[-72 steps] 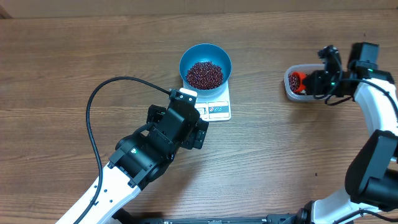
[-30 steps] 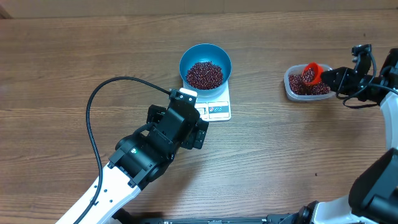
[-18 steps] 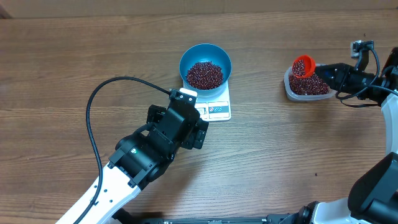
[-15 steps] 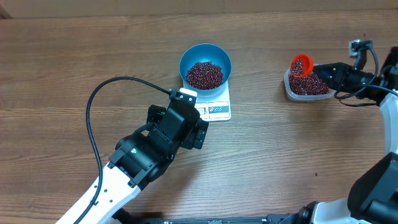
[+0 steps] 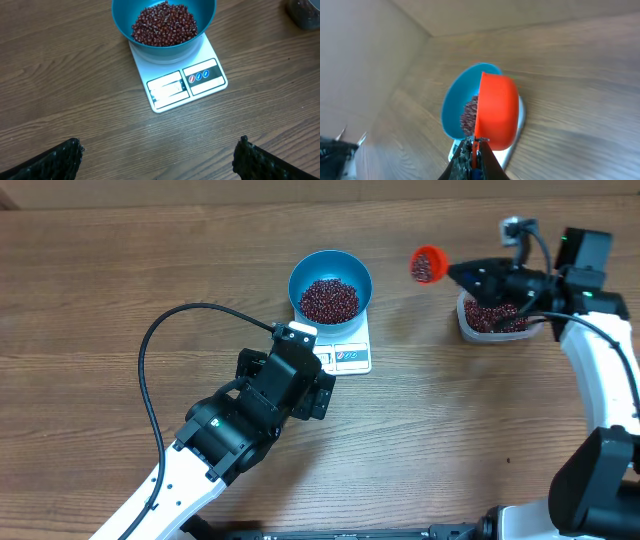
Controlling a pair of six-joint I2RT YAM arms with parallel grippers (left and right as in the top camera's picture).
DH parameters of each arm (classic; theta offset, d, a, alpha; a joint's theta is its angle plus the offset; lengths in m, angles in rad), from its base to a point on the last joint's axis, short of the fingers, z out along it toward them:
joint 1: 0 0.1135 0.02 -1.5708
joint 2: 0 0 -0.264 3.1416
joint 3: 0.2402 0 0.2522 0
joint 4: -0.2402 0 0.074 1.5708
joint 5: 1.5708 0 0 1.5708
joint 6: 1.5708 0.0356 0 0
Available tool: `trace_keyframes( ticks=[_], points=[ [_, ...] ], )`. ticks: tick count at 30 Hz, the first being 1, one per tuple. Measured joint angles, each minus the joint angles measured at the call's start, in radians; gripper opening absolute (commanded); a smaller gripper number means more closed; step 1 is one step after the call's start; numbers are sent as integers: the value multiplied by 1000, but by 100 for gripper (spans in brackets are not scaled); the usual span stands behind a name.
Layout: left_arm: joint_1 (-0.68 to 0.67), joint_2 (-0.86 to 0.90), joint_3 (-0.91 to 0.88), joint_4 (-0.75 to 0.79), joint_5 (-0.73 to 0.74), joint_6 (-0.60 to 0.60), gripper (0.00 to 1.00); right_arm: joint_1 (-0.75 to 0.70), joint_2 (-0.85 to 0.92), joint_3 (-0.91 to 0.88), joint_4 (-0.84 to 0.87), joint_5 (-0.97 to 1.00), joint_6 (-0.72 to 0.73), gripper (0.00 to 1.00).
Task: Scoop item into bowl and weigh 150g on scale
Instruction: 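Scoop beans and carry the red cup over the teal bowl, then tilt the red cup to pour beans into the teal bowl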
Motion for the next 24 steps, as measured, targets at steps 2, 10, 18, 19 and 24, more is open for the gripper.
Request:
trace_keyframes(
  ticks=[2,10,18,19,24],
  points=[
    [0,0,0,0,0,0,99,37,0,0,32,0,6,4],
    [0,0,0,0,0,0,99,140,0,0,101,-2,11,4],
    [0,0,0,0,0,0,100,200,0,0,141,2,19,4],
    [0,0,0,0,0,0,100,206,0,0,145,6,27,4],
    [0,0,0,0,0,0,99,229,0,0,164,27,52,4]
  ],
)
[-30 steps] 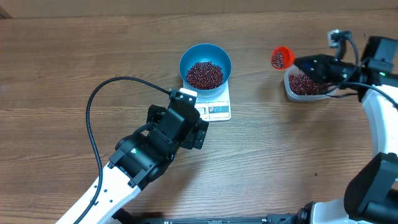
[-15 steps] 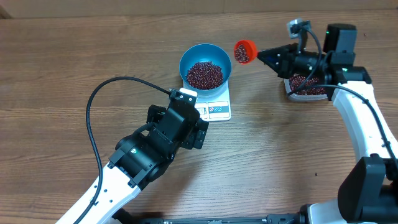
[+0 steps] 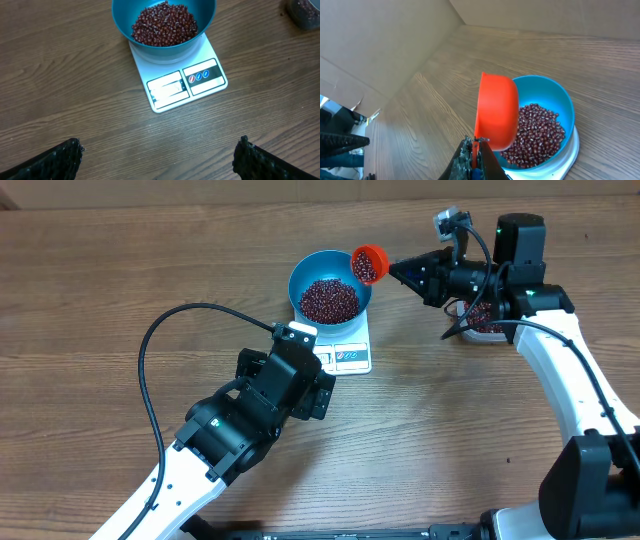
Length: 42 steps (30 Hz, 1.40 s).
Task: Scoop item into bowl and weigh 150g on scale
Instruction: 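Tilt the red cup to pour beans into the teal bowl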
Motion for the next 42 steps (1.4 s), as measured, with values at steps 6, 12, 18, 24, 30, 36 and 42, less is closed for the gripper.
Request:
trace_keyframes(
  ticks=[6,12,18,24,30,36,42],
  points=[
    [0,0,0,0,0,0,99,24,0,0,23,17,8,4],
    [0,0,0,0,0,0,99,51,0,0,29,86,10,4],
    [0,0,0,0,0,0,99,58,0,0,40,137,10,4],
    [0,0,0,0,0,0,99,58,0,0,42,150,10,4],
    [0,0,0,0,0,0,99,58,0,0,42,149,10,4],
    [0,0,0,0,0,0,99,58,0,0,42,149,10,4],
    [0,0,0,0,0,0,99,58,0,0,42,149,10,4]
  ],
)
